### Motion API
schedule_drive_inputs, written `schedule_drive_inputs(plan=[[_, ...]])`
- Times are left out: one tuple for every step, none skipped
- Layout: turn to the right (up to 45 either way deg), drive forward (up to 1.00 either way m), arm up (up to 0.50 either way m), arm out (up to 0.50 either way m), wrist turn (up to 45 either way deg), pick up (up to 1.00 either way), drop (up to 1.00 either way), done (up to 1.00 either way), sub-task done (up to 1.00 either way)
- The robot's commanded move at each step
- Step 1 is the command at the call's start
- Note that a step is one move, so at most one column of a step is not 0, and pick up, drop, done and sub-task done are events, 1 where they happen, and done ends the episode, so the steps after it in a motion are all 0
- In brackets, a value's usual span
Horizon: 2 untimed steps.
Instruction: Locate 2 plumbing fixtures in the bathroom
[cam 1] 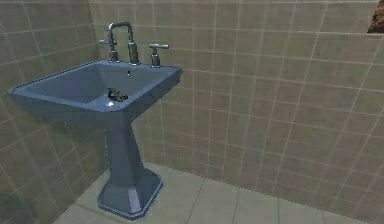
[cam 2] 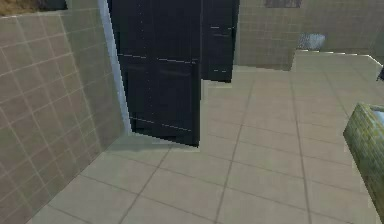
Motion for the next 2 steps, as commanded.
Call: schedule_drive_inputs(plan=[[-21.0,0.00,0.00,0.00,0.0,0.00,0.00,0.00,0.00],[0.0,0.00,0.00,0.00,0.0,0.00,0.00,1.00,0.00]])
